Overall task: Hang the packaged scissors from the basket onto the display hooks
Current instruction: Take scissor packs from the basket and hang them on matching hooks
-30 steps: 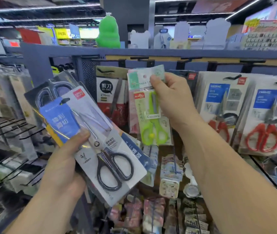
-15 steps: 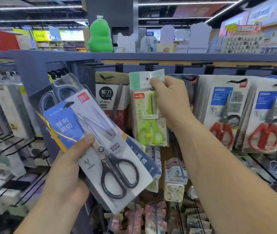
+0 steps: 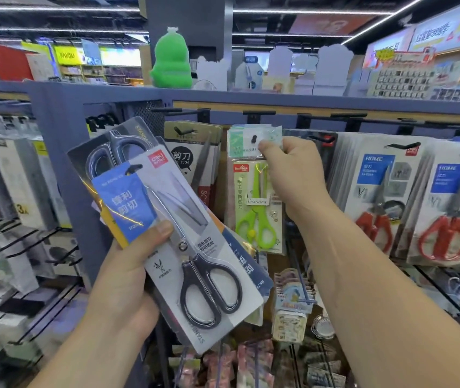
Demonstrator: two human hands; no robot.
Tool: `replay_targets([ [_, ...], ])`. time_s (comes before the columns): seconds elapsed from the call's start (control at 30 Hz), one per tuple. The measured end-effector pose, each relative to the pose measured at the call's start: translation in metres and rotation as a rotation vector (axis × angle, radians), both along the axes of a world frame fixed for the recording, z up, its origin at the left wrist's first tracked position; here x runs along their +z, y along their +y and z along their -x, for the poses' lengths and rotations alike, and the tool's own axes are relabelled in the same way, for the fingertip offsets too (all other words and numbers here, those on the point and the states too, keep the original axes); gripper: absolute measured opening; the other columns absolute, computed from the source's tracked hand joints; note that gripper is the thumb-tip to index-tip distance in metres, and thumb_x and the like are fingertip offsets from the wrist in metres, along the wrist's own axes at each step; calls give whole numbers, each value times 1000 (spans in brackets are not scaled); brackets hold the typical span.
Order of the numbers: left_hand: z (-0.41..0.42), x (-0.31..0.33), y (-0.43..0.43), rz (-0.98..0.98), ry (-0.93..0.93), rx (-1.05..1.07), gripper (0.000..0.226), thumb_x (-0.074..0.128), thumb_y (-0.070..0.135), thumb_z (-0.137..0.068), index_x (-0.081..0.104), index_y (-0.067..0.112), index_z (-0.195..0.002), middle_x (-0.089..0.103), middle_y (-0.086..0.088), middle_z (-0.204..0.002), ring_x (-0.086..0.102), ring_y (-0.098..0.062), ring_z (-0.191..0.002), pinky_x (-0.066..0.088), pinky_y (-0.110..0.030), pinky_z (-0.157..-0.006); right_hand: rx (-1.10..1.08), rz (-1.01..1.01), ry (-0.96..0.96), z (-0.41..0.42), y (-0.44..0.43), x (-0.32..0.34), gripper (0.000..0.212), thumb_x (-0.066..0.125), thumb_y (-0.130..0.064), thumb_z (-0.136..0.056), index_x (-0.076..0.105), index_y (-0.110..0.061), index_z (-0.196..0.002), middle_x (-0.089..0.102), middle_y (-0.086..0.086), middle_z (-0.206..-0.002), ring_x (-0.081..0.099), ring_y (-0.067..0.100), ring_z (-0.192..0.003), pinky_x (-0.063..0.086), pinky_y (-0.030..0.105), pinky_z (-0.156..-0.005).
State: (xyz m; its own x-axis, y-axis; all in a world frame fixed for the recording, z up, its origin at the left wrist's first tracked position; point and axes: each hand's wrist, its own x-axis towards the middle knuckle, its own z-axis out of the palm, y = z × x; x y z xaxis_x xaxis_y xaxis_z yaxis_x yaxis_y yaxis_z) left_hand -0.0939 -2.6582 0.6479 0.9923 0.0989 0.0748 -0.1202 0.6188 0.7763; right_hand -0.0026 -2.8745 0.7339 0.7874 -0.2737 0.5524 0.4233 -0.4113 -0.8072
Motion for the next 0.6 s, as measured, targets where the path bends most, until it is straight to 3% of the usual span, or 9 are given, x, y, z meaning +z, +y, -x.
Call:
replay_targets([
  [0.1,-2,1,-4,11,2,13,69,76,19,-71,67,14,-139,78,-12,-122,79,-28,-99,67,-43,-76,-106,140,-16,-4,-5,0,49,62,-43,-98,59,-9,-63,68,-5,-62,65,15,-62,53,40,-59],
  [0.2,-4,1,-7,-3,7,30,66,75,17,-72,67,12,-138,80,-12,-116,80,-27,-93,66,-41,-71,-213,267,-27,-10,-7,-2,51,61,-44,-102,58,-15,-61,64,0,-64,60,20,-66,41,35,-57],
  [0.27,-6,0,-8,-5,18,32,66,75,17,-71,68,12,-137,79,-13,-115,79,-29,-95,67,-44,-75,-280,335,-26,-13,-8,-1,51,61,-47,-102,49,-21,-59,55,-4,-62,53,19,-65,32,33,-55],
  [0.33,-6,-1,-9,4,23,25,66,75,18,-72,68,12,-137,79,-14,-117,78,-32,-102,66,-48,-83,-314,331,-42,-10,-8,-5,35,66,-46,-99,54,-25,-74,56,-8,-74,54,16,-74,35,33,-61],
  [0.37,-7,-2,-10,12,25,21,64,75,18,-72,69,13,-136,79,-14,-118,77,-33,-104,65,-49,-86,-314,291,-63,-4,-6,-9,24,70,-44,-97,59,-24,-90,58,-8,-88,56,12,-80,40,30,-69],
  [0.43,-7,-3,-10,36,33,13,59,75,18,-72,71,16,-131,79,-13,-117,78,-32,-102,63,-51,-90,-339,241,-191,21,2,-22,36,75,-42,-92,59,-20,-116,53,-6,-107,51,10,-93,38,25,-83],
  [0.5,-8,-4,-11,52,38,-3,58,79,15,-71,72,16,-128,78,-15,-119,78,-33,-104,62,-51,-92,-239,273,-304,49,12,-37,45,74,-49,-87,60,-19,-116,51,-9,-108,49,9,-100,36,23,-86],
  [0.6,-9,-3,-14,62,41,-37,63,82,13,-73,69,12,-134,75,-20,-124,74,-41,-111,62,-57,-92,226,406,35,90,25,-42,70,79,-71,-67,54,-41,-125,50,-21,-120,50,-3,-117,40,13,-94],
])
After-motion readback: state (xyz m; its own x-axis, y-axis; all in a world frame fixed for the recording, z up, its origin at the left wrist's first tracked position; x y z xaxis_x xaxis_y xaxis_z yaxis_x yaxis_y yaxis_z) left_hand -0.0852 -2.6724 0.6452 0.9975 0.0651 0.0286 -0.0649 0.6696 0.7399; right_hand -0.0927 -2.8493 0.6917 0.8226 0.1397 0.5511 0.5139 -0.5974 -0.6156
